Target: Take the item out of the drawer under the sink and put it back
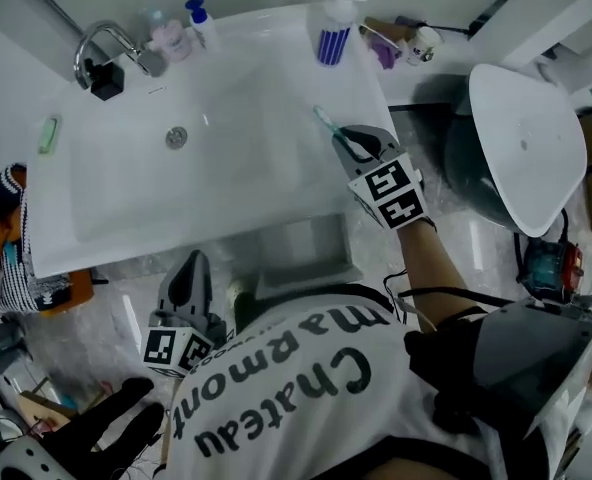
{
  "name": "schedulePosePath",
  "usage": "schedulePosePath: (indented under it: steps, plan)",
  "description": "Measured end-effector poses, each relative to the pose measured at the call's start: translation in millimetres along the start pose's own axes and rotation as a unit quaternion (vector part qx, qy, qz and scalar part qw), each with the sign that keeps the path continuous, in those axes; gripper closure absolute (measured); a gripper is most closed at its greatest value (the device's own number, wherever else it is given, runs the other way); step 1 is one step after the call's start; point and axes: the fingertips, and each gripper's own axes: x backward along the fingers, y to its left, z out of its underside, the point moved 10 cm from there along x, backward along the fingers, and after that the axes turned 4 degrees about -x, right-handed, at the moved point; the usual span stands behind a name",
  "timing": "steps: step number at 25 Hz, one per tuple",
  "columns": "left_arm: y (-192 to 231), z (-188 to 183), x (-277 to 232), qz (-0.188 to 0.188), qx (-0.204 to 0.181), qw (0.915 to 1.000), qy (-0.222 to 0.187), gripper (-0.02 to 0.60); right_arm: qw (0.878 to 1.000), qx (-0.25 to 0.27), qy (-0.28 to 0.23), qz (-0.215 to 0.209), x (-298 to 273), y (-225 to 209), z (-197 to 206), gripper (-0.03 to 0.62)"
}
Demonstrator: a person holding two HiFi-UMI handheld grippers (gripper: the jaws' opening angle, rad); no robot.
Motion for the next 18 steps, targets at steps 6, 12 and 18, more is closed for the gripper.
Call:
schedulePosePath:
  steps: [6, 12, 18]
  plan:
    - [-14.4, 17.6, 10.9, -0.049, 0.013, 0.9985, 0.022, 0.574, 0.999, 0.013, 0.025, -0.022, -19.5, -19.0, 12.0, 0.54]
    - [-20.2, 23.3, 13.9, -0.073, 0.017, 0.9967, 0.031, 0.574, 0.999, 0.006, 0.022, -0.028, -36.6, -30.4, 21.4, 0.54]
    - [-21.9, 22.7, 17.4, -0.09, 0.023, 0.9954, 0.023, 0.574, 0.999, 0.005, 0.032, -0.041, -45.2, -28.9, 26.1, 0.54]
